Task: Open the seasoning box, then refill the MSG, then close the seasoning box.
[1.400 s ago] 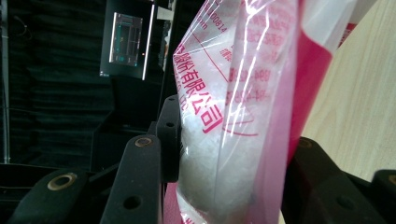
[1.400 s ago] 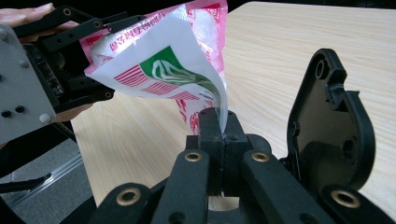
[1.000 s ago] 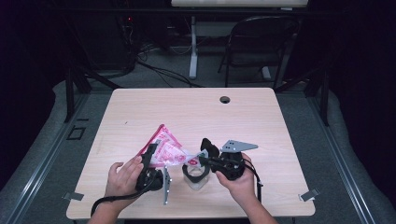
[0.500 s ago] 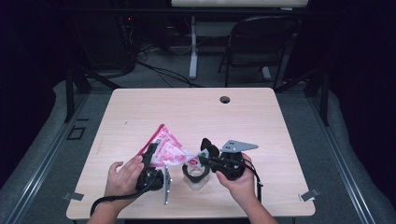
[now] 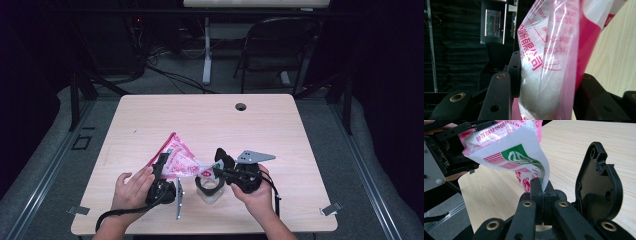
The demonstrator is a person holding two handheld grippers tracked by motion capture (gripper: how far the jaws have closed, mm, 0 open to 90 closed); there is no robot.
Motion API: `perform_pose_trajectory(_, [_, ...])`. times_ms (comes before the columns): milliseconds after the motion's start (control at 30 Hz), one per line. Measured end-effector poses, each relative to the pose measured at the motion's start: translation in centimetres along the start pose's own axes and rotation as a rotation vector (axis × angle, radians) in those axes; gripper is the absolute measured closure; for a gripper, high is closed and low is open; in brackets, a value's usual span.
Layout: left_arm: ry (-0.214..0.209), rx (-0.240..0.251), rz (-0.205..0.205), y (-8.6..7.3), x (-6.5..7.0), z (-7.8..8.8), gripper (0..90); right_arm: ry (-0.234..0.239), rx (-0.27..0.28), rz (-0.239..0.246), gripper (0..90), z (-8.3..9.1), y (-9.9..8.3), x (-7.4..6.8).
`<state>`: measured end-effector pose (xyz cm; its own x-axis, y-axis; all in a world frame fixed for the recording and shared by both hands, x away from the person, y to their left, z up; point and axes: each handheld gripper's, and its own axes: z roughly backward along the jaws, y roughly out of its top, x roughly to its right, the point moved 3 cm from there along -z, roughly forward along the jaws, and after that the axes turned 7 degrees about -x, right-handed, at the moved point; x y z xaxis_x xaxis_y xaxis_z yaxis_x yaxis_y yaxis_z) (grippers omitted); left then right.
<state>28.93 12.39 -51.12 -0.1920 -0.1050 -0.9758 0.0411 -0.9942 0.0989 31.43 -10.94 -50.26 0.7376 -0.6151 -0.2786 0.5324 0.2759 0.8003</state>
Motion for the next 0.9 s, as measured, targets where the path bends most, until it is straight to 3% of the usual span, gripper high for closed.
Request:
perform_pose_trajectory(433, [0.024, -0.003, -0.038, 0.13, -0.23, 0.12, 63.8, -0.001, 0.001, -0.004, 90.0, -0.08, -0.01, 0.06])
perform_pose_trajectory(900, [0.025, -0.006, -0.046, 0.10, -0.55, 0.26, 63.9, -0.002, -0.011, 0.005, 90.0, -0.13, -0.04, -0.02])
